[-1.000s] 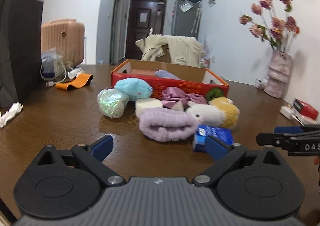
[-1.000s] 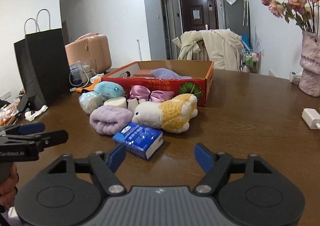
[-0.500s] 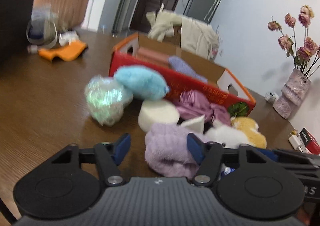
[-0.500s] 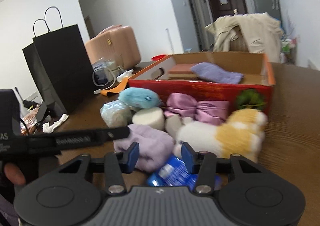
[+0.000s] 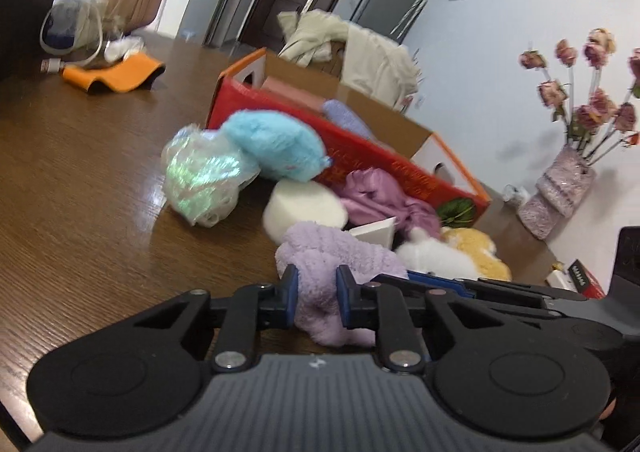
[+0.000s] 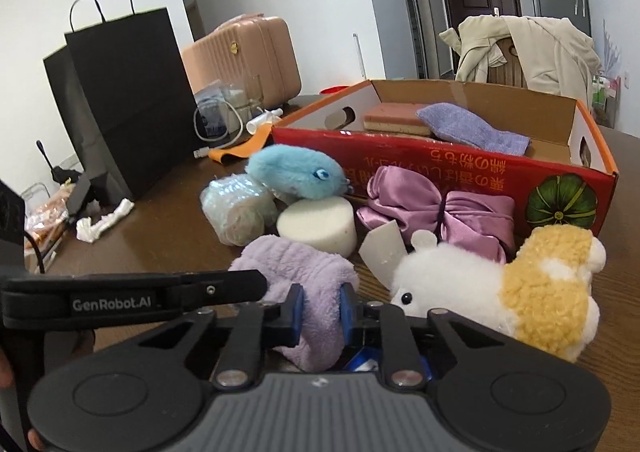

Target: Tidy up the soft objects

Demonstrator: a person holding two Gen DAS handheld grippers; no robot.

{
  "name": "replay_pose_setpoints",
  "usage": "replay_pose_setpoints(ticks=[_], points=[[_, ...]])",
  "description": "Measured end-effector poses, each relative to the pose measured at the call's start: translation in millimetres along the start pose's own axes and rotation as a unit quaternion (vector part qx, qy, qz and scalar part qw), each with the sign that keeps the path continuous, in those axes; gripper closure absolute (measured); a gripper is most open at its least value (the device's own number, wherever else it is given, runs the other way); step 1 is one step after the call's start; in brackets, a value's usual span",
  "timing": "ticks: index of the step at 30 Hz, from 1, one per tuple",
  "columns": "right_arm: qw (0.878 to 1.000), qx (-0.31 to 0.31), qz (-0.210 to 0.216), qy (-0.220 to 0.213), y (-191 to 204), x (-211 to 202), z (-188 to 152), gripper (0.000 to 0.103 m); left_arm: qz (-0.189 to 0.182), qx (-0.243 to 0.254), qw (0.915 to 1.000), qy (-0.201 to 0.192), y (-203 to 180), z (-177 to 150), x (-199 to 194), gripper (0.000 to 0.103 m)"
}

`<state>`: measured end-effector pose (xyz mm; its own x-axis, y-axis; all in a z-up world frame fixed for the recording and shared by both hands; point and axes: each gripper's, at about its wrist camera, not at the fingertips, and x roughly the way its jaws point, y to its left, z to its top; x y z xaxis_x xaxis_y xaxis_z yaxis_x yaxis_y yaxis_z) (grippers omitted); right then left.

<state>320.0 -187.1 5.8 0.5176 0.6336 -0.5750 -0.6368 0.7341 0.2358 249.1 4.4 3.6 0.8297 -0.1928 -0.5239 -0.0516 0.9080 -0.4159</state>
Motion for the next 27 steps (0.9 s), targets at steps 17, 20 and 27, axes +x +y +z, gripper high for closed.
replay_pose_setpoints(ticks=[17, 20, 27], points=[[0.989, 0.006, -0.073, -0.132, 8.6, -161.5, -25.5, 0.086, -0.108, 0.085, 0.9893, -0.048, -107.0, -15.2, -65.8, 0.084], [0.985, 0.017, -0.085, -0.152, 2.4, -181.8, -28.6, 0.086, -0.126, 0.098, 0.9857, -0.055, -123.7, -9.2, -69.1, 0.084], [0.977, 0.004, -0.112, -0.183, -21.0, -199.8, 15.3, 0.086, -0.16, 0.116, 0.9782, -0.063, -155.8, 51.7, -44.3, 0.084]])
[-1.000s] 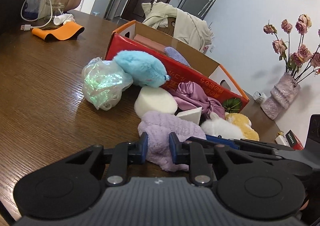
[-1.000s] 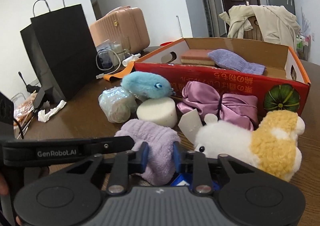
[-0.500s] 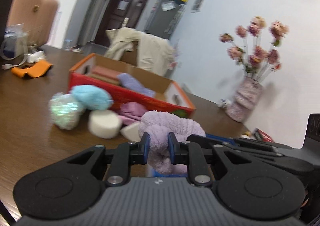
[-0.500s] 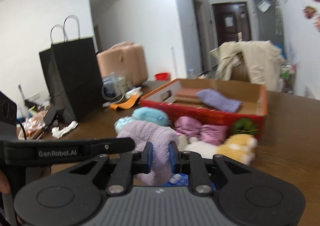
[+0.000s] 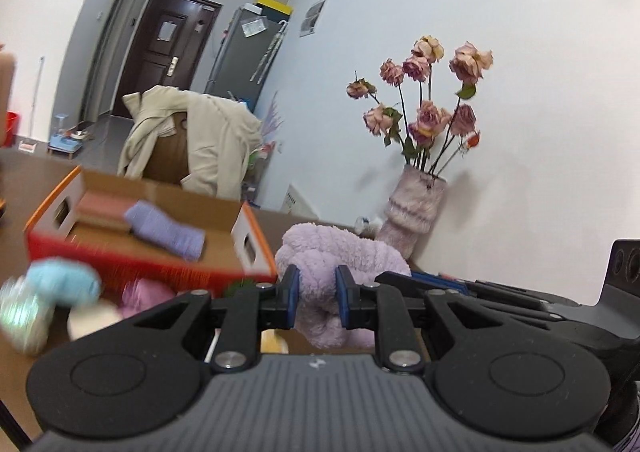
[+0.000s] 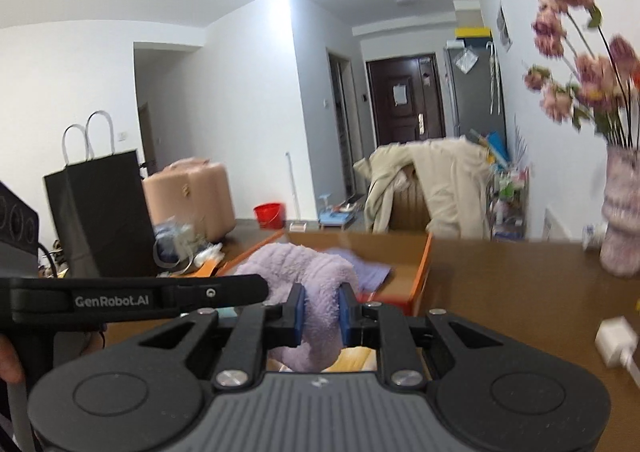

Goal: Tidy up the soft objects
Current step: 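Lift the towel roll into the box beside the cloth bag and release, then withdraw from the box and move toward the blue handkerchief pack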

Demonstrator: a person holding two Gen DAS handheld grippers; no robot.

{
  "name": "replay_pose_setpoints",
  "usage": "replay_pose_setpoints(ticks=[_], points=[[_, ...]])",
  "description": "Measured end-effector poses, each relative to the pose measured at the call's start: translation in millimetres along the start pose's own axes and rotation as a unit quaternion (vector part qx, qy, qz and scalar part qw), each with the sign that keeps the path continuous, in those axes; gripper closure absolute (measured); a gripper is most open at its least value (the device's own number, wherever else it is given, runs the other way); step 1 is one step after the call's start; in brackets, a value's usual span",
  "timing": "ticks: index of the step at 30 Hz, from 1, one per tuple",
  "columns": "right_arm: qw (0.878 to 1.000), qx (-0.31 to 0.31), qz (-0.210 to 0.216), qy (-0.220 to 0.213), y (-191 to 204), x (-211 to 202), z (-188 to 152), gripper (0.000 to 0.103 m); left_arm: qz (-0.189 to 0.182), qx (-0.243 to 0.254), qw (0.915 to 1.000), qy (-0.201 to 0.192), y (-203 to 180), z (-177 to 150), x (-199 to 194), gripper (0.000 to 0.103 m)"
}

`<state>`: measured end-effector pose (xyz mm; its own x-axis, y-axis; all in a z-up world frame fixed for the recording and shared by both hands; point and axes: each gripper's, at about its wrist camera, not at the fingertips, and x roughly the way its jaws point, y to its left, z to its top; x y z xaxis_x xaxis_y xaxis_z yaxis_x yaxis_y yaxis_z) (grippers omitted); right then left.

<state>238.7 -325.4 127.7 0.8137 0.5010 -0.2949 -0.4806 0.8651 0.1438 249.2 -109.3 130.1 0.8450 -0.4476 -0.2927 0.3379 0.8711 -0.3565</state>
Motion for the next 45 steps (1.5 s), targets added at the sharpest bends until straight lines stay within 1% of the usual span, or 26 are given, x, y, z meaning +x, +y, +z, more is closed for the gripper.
replay_pose_setpoints(ticks=[2, 5, 8, 10, 11, 12, 14, 18, 20, 21, 23, 25, 27, 29, 31, 32, 34, 36, 40, 41, 42, 44, 45], points=[[1.0, 0.002, 0.001, -0.005, -12.1, 17.7, 23.0, 0.086, -0.003, 0.001, 1.0, 0.004, 7.7, 27.6, 22.9, 0.084], [1.0, 0.003, 0.0, -0.002, -29.9, 62.7, 61.3, 0.086, 0.004, 0.005, 0.9999, 0.011, 27.2, 70.0, 66.1, 0.083], [1.0, -0.008, -0.011, 0.021, -47.3, 124.2, 94.3, 0.086, 0.016, 0.0, 0.9994, 0.03, 52.9, 103.3, 118.2, 0.083], [0.999, -0.014, -0.028, 0.043, -60.0, 168.9, 108.6, 0.086, 0.021, -0.014, 0.9982, 0.054, 77.6, 117.8, 158.2, 0.083], [0.998, -0.013, -0.035, 0.057, -66.5, 190.9, 113.0, 0.086, 0.023, -0.032, 0.9967, 0.07, 93.0, 121.5, 179.0, 0.083], [0.997, -0.006, -0.04, 0.072, -74.8, 214.0, 116.5, 0.086, 0.025, -0.046, 0.9951, 0.084, 107.0, 122.0, 196.9, 0.083], [0.993, -0.01, -0.054, 0.102, -86.0, 255.2, 116.1, 0.086, 0.03, -0.053, 0.9923, 0.108, 129.5, 119.1, 234.5, 0.083], [0.983, -0.025, -0.084, 0.162, -103.6, 334.5, 96.7, 0.086, 0.048, -0.066, 0.9855, 0.149, 169.1, 100.1, 294.5, 0.083], [0.977, -0.025, -0.093, 0.189, -109.5, 364.8, 84.7, 0.086, 0.059, -0.089, 0.9784, 0.177, 189.7, 88.3, 316.4, 0.083], [0.974, -0.027, -0.094, 0.204, -111.6, 378.6, 79.1, 0.086, 0.065, -0.094, 0.9756, 0.187, 196.5, 84.1, 324.7, 0.08], [0.968, -0.042, -0.106, 0.225, -111.6, 398.8, 67.8, 0.085, 0.091, -0.088, 0.9717, 0.199, 205.6, 77.9, 333.1, 0.076], [0.96, -0.076, -0.126, 0.237, -105.7, 410.1, 57.1, 0.083, 0.087, -0.086, 0.9719, 0.201, 210.3, 76.3, 332.6, 0.074], [0.955, -0.106, -0.141, 0.24, -98.4, 415.8, 49.5, 0.08, 0.08, -0.092, 0.9736, 0.193, 212.7, 79.8, 327.7, 0.069], [0.949, -0.127, -0.137, 0.253, -94.3, 419.4, 44.7, 0.075, 0.084, -0.085, 0.9767, 0.178, 208.9, 87.2, 318.4, 0.066], [0.948, -0.131, -0.131, 0.258, -92.6, 419.0, 45.6, 0.067, 0.087, -0.077, 0.979, 0.167, 202.3, 96.9, 308.9, 0.062], [0.948, -0.13, -0.129, 0.259, -91.0, 417.3, 47.8, 0.065, 0.089, -0.075, 0.98, 0.161, 198.5, 102.3, 302.4, 0.062], [0.954, -0.119, -0.121, 0.246, -92.4, 405.0, 59.5, 0.055, 0.09, -0.068, 0.9818, 0.153, 190.5, 112.9, 288.8, 0.06], [0.96, -0.105, -0.116, 0.233, -93.7, 388.1, 73.3, 0.053, 0.095, -0.054, 0.9837, 0.143, 180.6, 123.3, 270.4, 0.056], [0.971, -0.093, -0.108, 0.192, -92.3, 339.2, 106.3, 0.052, 0.106, -0.012, 0.9864, 0.125, 155.7, 140.6, 219.9, 0.05], [0.974, -0.091, -0.106, 0.18, -91.6, 324.8, 114.1, 0.052, 0.111, -0.005, 0.9866, 0.119, 149.9, 143.8, 208.2, 0.046], [0.976, -0.088, -0.104, 0.168, -89.9, 307.7, 121.9, 0.049, 0.116, 0.002, 0.9871, 0.111, 143.9, 146.8, 192.9, 0.042], [0.98, -0.086, -0.099, 0.149, -85.0, 274.5, 133.8, 0.044, 0.126, 0.016, 0.9873, 0.096, 131.2, 151.3, 163.0, 0.039], [0.982, -0.085, -0.096, 0.141, -83.3, 259.9, 137.9, 0.04, 0.129, 0.024, 0.9874, 0.088, 124.8, 150.9, 149.4, 0.038]])
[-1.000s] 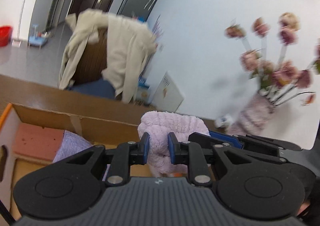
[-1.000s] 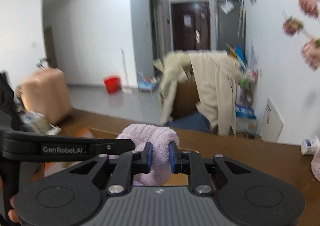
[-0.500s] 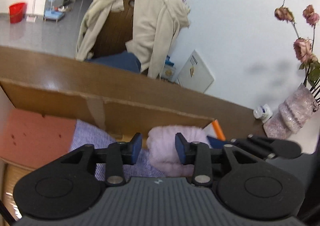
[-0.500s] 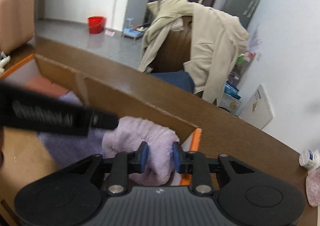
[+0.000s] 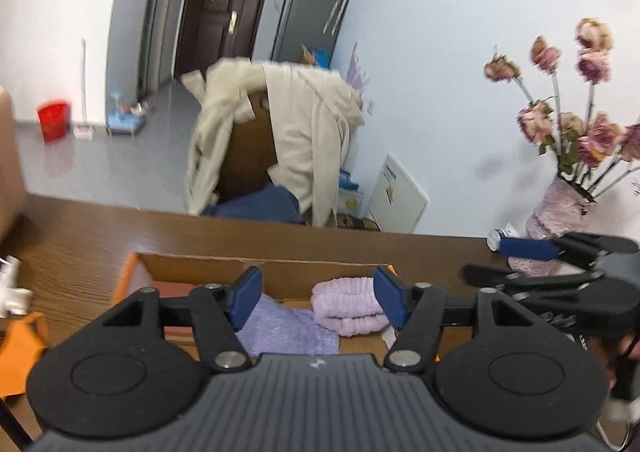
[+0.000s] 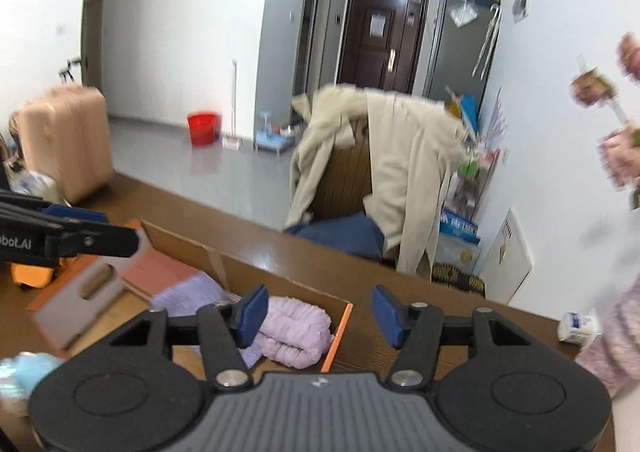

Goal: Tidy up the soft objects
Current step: 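Withdraw from the box and move toward the blue handkerchief pack, then close the left gripper on the blue handkerchief pack while the right gripper grips it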

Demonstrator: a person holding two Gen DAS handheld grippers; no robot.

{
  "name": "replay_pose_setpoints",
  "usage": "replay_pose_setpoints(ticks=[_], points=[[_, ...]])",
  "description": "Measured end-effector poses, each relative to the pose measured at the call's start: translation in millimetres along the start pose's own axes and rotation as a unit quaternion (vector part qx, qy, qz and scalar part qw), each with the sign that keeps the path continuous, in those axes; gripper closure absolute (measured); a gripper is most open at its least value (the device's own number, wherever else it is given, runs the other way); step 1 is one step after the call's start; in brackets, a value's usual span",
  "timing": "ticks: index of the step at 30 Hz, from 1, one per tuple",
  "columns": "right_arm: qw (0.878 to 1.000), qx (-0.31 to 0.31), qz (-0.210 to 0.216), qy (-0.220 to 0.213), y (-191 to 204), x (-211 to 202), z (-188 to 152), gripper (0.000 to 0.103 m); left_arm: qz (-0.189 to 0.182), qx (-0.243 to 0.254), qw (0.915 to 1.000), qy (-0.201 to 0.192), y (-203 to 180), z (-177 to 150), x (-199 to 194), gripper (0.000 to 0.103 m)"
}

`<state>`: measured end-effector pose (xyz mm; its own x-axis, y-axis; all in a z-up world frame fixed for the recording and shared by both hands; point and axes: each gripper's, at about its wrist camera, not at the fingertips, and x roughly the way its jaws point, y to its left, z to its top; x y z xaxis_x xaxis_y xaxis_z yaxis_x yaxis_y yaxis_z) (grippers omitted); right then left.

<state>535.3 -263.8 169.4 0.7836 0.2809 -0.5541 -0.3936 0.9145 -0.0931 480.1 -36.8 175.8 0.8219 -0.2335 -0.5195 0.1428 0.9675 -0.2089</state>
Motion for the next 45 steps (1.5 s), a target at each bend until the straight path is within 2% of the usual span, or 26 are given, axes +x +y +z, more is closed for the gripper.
replay_pose_setpoints(ticks=[2, 4, 10, 12, 16, 19, 21, 25, 29, 33, 38, 42, 45], points=[[1.0, -0.001, 0.006, -0.016, -0.4, -33.1, -3.7, 0.037, 0.016, 0.009, 0.9997, -0.019, -6.0, -11.5, -36.0, 0.032], [0.999, -0.004, 0.011, -0.035, 1.8, -67.2, -12.9, 0.032, 0.015, 0.026, 0.9988, -0.038, -11.7, -28.9, -69.2, 0.028], [0.996, -0.009, 0.042, -0.081, 14.2, -155.5, -63.0, 0.024, 0.027, 0.035, 0.9956, -0.083, -29.4, -96.2, -156.1, 0.016], [0.994, -0.007, 0.05, -0.093, 21.0, -178.8, -83.3, 0.022, 0.034, 0.039, 0.992, -0.115, -33.0, -123.5, -184.4, 0.008], [0.992, -0.009, 0.062, -0.113, 35.6, -212.5, -129.2, 0.016, 0.066, 0.048, 0.984, -0.159, -44.2, -180.5, -230.6, 0.003], [0.989, -0.013, 0.073, -0.126, 49.4, -232.5, -166.5, 0.011, 0.068, 0.05, 0.9834, -0.161, -51.2, -220.5, -248.7, 0.0], [0.989, -0.004, 0.083, -0.126, 57.1, -236.4, -190.8, 0.01, 0.07, 0.037, 0.9849, -0.154, -53.3, -245.3, -253.1, 0.0], [0.991, 0.045, 0.082, -0.092, 70.2, -228.7, -240.4, 0.01, 0.07, 0.014, 0.9909, -0.114, -50.8, -286.1, -247.1, 0.0], [0.992, 0.071, 0.095, -0.053, 75.8, -220.5, -276.1, 0.01, 0.09, 0.024, 0.9927, -0.075, -46.8, -304.9, -236.8, 0.0], [0.993, 0.078, 0.077, -0.038, 71.7, -214.1, -282.2, 0.011, 0.083, 0.017, 0.9941, -0.069, -43.3, -307.8, -227.0, 0.0], [0.992, 0.086, 0.087, -0.037, 71.0, -205.1, -278.4, 0.013, 0.077, 0.01, 0.9958, -0.048, -39.9, -304.0, -206.0, 0.0], [0.991, 0.083, 0.104, -0.012, 79.4, -182.2, -273.0, 0.018, 0.068, 0.005, 0.9972, -0.032, -38.0, -297.3, -185.2, 0.0], [0.99, 0.081, 0.119, 0.007, 86.3, -166.3, -270.5, 0.029, 0.049, 0.01, 0.9986, -0.018, -37.3, -293.6, -168.4, 0.001]])
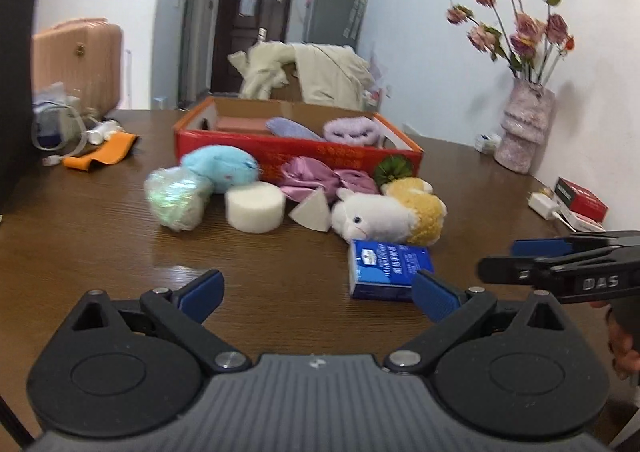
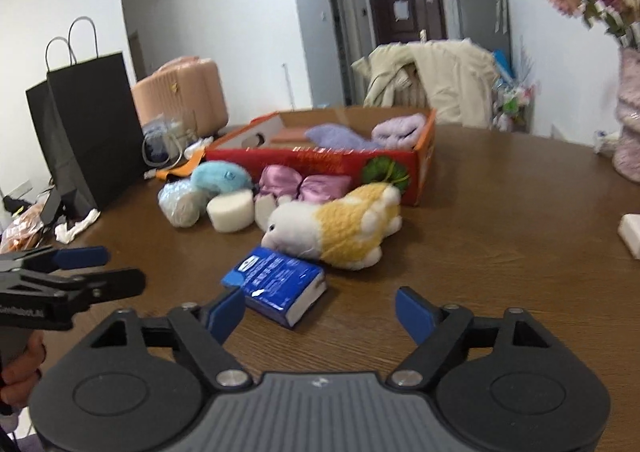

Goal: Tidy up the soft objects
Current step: 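Close the left gripper on the blue handkerchief pack while the right gripper grips it, then carry the handkerchief pack over the box beside the towel roll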

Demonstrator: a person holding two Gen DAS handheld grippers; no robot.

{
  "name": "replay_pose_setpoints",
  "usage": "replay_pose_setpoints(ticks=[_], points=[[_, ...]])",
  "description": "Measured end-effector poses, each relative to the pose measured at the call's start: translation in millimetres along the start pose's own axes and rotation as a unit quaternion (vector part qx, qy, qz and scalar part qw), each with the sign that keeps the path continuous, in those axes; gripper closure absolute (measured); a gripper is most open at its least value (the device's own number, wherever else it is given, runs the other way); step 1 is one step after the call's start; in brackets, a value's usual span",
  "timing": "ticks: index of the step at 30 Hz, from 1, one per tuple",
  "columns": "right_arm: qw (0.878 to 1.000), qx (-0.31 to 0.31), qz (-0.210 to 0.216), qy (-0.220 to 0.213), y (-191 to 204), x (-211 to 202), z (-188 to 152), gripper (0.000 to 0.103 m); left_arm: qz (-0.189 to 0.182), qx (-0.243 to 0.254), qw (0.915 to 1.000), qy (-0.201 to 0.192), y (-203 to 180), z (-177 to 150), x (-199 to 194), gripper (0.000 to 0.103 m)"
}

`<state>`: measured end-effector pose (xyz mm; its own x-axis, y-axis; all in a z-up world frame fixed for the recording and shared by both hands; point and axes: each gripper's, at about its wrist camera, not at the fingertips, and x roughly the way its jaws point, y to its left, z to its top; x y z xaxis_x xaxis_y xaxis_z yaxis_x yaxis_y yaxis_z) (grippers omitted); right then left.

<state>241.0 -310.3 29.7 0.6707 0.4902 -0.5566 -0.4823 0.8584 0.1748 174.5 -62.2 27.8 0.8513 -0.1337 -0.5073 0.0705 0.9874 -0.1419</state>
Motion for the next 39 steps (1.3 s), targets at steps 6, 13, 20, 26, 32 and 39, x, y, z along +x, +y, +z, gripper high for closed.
replay_pose_setpoints(ticks=[6, 13, 20, 26, 32, 39], points=[[0.998, 0.04, 0.038, 0.031, -4.9, 33.6, 6.2, 0.056, -0.039, -0.025, 0.9983, 0.035, 6.3, 11.7, 42.7, 0.045], [0.993, 0.088, 0.052, 0.053, -15.6, 63.2, 13.8, 0.08, -0.107, -0.08, 0.9861, 0.098, 17.2, 23.3, 94.6, 0.069], [0.985, 0.137, 0.082, 0.065, -27.4, 77.4, 12.9, 0.081, -0.141, -0.104, 0.9782, 0.111, 20.7, 21.4, 107.7, 0.077], [0.984, 0.142, 0.084, 0.069, -28.0, 81.1, 13.2, 0.082, -0.142, -0.111, 0.9775, 0.109, 20.8, 20.0, 106.0, 0.079], [0.988, 0.127, 0.067, 0.057, -15.8, 63.1, 12.8, 0.085, -0.143, -0.102, 0.9804, 0.09, 14.3, 19.4, 81.8, 0.084], [0.991, 0.114, 0.071, 0.003, -7.5, 27.4, 29.3, 0.086, -0.156, -0.098, 0.9819, 0.044, 9.0, 41.1, 54.8, 0.084]])
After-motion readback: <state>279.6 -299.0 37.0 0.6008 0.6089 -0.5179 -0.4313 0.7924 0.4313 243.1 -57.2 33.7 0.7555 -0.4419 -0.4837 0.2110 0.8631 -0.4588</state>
